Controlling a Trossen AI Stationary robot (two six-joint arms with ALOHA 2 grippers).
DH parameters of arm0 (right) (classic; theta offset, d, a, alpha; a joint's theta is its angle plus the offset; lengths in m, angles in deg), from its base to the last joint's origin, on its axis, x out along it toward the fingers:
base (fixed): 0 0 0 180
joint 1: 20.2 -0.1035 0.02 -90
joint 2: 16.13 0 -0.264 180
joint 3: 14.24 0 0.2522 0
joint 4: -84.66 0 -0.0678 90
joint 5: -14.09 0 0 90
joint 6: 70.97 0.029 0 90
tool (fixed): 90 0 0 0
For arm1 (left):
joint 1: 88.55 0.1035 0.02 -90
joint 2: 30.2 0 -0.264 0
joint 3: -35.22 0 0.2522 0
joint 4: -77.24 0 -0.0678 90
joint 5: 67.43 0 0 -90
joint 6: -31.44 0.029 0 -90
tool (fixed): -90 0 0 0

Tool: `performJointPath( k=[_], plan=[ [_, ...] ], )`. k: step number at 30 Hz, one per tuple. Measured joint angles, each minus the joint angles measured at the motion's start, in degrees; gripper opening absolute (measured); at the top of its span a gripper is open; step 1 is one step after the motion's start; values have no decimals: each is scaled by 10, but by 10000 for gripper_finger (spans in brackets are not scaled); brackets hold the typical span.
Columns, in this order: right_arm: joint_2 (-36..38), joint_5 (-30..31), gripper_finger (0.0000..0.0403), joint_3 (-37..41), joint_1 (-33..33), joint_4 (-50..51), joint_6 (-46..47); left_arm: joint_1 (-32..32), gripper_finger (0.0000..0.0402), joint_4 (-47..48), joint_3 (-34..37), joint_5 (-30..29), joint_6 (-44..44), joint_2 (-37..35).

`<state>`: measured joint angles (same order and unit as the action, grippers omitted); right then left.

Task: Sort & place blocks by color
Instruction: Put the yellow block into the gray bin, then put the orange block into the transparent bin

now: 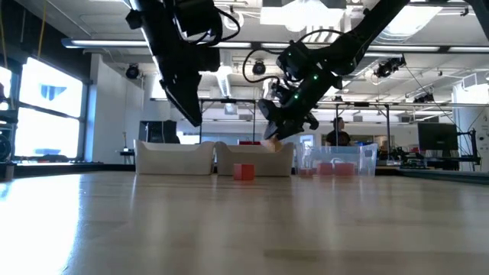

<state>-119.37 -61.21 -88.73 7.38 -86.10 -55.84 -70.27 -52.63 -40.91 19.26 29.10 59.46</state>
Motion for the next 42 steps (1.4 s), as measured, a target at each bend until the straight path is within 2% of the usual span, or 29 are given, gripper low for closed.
performJointPath(
  k=[10,12,15,21,26,34,42],
  plan=[
    [5,-21,227,0,-2,5,10,-43,223,55,0,-102,-7,0],
    [14,-46,235,0,-6,5,16,-46,223,64,0,-118,-10,-1],
    [26,-71,239,0,-19,5,20,-46,223,76,0,-128,-20,-10],
    [44,-73,240,0,-63,0,0,-46,223,91,0,-128,-26,-53],
    [43,-78,240,0,-98,4,-13,-45,223,102,0,-155,-36,-102],
    [42,-50,240,0,-143,20,17,-45,223,101,0,-171,-52,-163],
    [26,4,240,0,-177,19,113,-45,223,102,0,-170,-52,-174]
  ],
)
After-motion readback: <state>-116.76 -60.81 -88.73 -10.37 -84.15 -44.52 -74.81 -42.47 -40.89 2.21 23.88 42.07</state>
